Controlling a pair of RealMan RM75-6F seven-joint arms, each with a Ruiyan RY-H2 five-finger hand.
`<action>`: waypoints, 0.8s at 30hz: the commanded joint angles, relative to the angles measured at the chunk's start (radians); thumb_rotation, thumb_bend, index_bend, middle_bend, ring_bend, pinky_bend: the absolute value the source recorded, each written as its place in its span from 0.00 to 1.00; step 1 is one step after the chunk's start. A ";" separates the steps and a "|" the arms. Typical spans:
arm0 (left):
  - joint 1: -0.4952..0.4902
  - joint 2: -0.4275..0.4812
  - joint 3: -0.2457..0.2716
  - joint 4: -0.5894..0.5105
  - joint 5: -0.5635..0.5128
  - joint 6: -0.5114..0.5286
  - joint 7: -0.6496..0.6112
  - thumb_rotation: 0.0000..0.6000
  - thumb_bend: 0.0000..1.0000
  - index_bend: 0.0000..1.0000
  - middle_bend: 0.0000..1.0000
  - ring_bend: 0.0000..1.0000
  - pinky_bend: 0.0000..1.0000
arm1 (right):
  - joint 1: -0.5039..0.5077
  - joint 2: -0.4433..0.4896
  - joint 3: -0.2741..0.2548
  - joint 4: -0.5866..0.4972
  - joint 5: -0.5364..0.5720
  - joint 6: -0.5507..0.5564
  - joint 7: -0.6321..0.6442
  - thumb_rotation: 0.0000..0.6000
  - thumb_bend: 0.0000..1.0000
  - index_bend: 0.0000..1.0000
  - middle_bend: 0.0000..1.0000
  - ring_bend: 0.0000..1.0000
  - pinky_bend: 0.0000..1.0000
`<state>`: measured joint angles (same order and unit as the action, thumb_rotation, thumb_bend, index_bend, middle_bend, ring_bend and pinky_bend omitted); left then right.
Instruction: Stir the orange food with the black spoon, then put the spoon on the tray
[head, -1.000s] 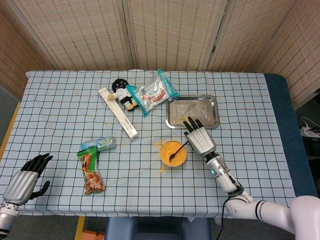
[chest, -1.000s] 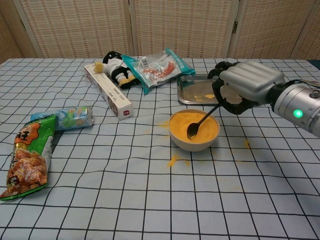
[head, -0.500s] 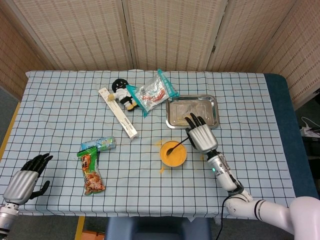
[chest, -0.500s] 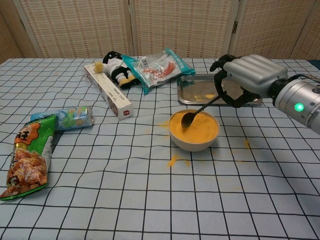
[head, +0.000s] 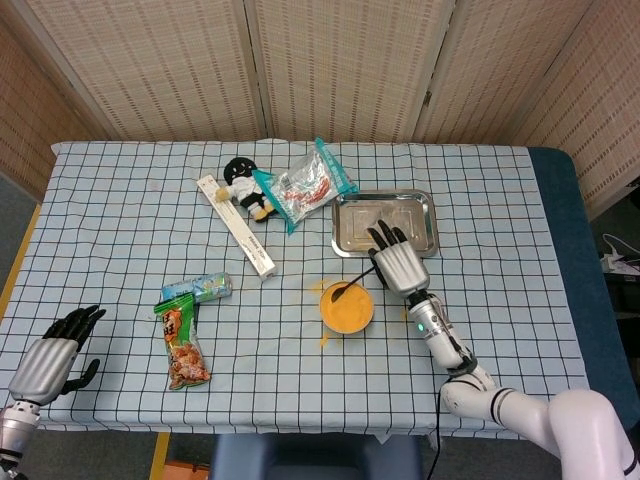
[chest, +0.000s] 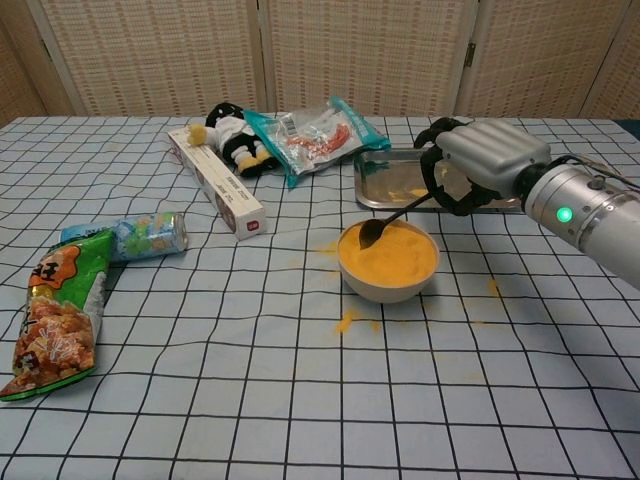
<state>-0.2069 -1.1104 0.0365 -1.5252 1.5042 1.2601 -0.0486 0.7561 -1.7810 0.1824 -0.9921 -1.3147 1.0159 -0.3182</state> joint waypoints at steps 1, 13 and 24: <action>-0.002 -0.001 0.000 0.001 -0.001 -0.003 0.000 1.00 0.45 0.00 0.00 0.00 0.14 | -0.007 0.029 -0.026 -0.029 -0.028 -0.011 0.034 1.00 0.46 0.91 0.14 0.00 0.19; 0.000 -0.002 0.005 -0.008 0.013 0.006 0.009 1.00 0.45 0.00 0.00 0.00 0.14 | -0.042 0.145 -0.051 -0.207 -0.045 0.008 -0.009 1.00 0.46 0.91 0.14 0.00 0.19; 0.006 0.005 0.008 -0.008 0.026 0.026 -0.006 1.00 0.45 0.00 0.00 0.00 0.14 | -0.065 0.121 -0.026 -0.206 -0.079 0.119 0.003 1.00 0.46 0.91 0.14 0.00 0.20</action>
<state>-0.2007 -1.1055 0.0446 -1.5336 1.5304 1.2861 -0.0542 0.6945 -1.6495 0.1538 -1.2093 -1.3823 1.1202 -0.3142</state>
